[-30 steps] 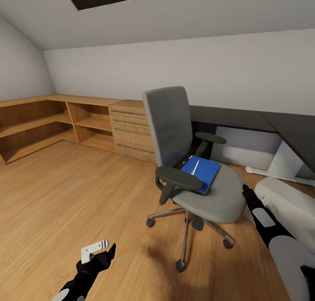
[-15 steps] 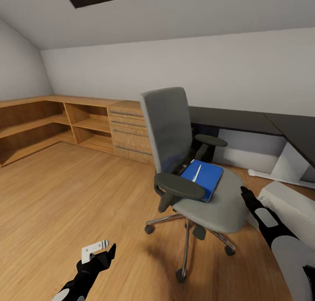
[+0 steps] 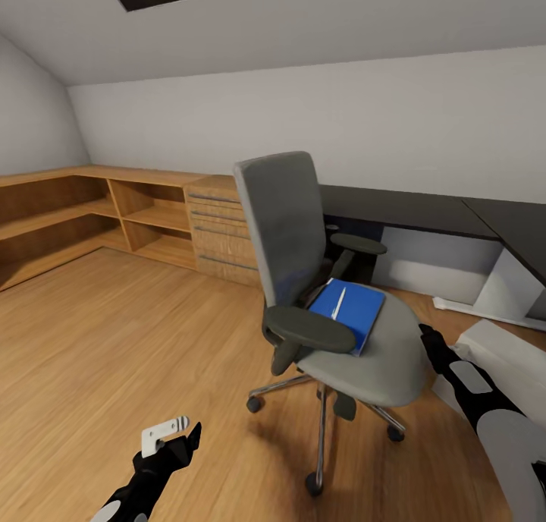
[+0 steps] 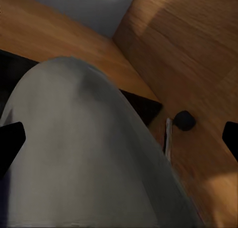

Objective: In the bedroom, organize the workspace by keeping the computer under the desk, ensuring the monitor is on the desk, placing the keyboard on the desk next to the monitor, placing the mouse on the desk next to the keyboard, moving the folder from the swivel chair onto the desk next to the mouse, stacking the notebook on top of the folder with the pen on top of the notebook, and positioning the swivel chair next to the desk.

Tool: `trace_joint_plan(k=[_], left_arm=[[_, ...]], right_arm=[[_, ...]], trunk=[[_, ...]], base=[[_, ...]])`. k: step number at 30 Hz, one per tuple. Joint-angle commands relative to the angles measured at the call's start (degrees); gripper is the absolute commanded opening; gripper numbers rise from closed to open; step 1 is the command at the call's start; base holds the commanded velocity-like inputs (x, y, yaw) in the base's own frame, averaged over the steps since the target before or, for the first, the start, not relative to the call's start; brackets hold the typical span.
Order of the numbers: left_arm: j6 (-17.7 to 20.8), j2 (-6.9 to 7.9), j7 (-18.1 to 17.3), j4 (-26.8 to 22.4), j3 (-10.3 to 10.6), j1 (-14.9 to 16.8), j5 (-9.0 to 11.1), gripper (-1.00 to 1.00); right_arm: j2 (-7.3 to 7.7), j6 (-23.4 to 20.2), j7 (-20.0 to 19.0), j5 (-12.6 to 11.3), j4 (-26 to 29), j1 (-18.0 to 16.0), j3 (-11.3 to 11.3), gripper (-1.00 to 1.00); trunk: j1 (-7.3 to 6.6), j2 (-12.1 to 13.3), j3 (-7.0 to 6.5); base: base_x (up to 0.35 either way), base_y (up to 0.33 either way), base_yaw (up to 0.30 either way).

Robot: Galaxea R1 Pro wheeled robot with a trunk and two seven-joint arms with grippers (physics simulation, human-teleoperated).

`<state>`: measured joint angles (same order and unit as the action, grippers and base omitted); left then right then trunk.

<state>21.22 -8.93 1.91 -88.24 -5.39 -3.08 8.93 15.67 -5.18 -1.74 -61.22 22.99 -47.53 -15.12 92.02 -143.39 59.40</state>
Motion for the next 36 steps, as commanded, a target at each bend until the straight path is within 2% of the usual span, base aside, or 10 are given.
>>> trace_joint_plan(k=[1, 7, 32, 36], left_arm=[[0.31, -0.03, 0.20, -0.10, -0.04, 0.00, 0.62, 1.00], [0.31, -0.03, 0.20, -0.09, -0.13, 0.00, 0.64, 1.00], [0.31, -0.03, 0.20, -0.09, -0.06, 0.00, 0.64, 1.00], [0.31, -0.03, 0.20, -0.09, -0.01, 0.00, 0.65, 1.00]], right_arm=[[-0.05, -0.34, -0.18, -0.35, 0.03, -0.02, -0.35, 1.00], [-0.10, -0.36, -0.19, -0.47, 0.04, -0.02, -0.35, 1.00], [-0.28, -0.21, -0.47, -0.40, 0.11, -0.02, -0.26, 1.00], [-0.28, -0.19, -3.11, -0.33, 0.03, -0.02, -0.26, 1.00]], trunk=[[-0.01, -0.02, 0.04], [-0.01, -0.02, 0.04], [-0.01, -0.02, 0.04], [-0.01, -0.02, 0.04]], base=[[0.006, 0.000, 0.000], [0.002, 0.000, 0.098], [0.000, 0.000, 0.273], [0.000, 0.000, 0.276]])
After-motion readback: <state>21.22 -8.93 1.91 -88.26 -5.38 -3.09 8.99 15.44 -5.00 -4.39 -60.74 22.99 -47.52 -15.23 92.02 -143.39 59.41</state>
